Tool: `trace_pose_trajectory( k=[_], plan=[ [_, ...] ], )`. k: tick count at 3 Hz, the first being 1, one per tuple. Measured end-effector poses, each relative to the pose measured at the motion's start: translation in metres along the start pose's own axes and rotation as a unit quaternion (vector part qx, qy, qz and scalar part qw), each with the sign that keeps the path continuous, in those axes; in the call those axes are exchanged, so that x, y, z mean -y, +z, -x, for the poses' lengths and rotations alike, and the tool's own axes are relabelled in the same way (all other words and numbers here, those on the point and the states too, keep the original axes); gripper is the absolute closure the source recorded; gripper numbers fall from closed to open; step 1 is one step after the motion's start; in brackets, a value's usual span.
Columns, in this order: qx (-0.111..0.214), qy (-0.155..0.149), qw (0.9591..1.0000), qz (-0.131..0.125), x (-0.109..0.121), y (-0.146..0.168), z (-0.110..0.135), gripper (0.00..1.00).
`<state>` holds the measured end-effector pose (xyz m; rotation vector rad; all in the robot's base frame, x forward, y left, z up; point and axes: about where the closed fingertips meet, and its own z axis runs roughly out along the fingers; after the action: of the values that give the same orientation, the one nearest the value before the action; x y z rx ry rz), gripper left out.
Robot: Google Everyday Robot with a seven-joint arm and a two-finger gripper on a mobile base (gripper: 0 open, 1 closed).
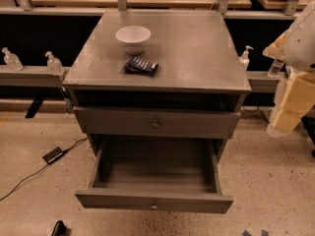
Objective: Place rxbar blueberry into middle drawer
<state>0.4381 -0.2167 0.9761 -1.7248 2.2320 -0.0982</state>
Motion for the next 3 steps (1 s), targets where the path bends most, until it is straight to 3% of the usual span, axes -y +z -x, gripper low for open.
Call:
trace_pose_trajectory(
  k=[1, 2, 3],
  plan=[
    [0.002, -0.002, 1.0, -0.003, 0.002, -0.001, 0.001, 0.0],
    [0.035, -0.021, 0.9989, -0.023, 0.038, 0.006, 0.014, 0.0],
    [0.139, -0.053, 0.9888, -0.015, 0.111, 0.043, 0.071, 0.0]
  ],
)
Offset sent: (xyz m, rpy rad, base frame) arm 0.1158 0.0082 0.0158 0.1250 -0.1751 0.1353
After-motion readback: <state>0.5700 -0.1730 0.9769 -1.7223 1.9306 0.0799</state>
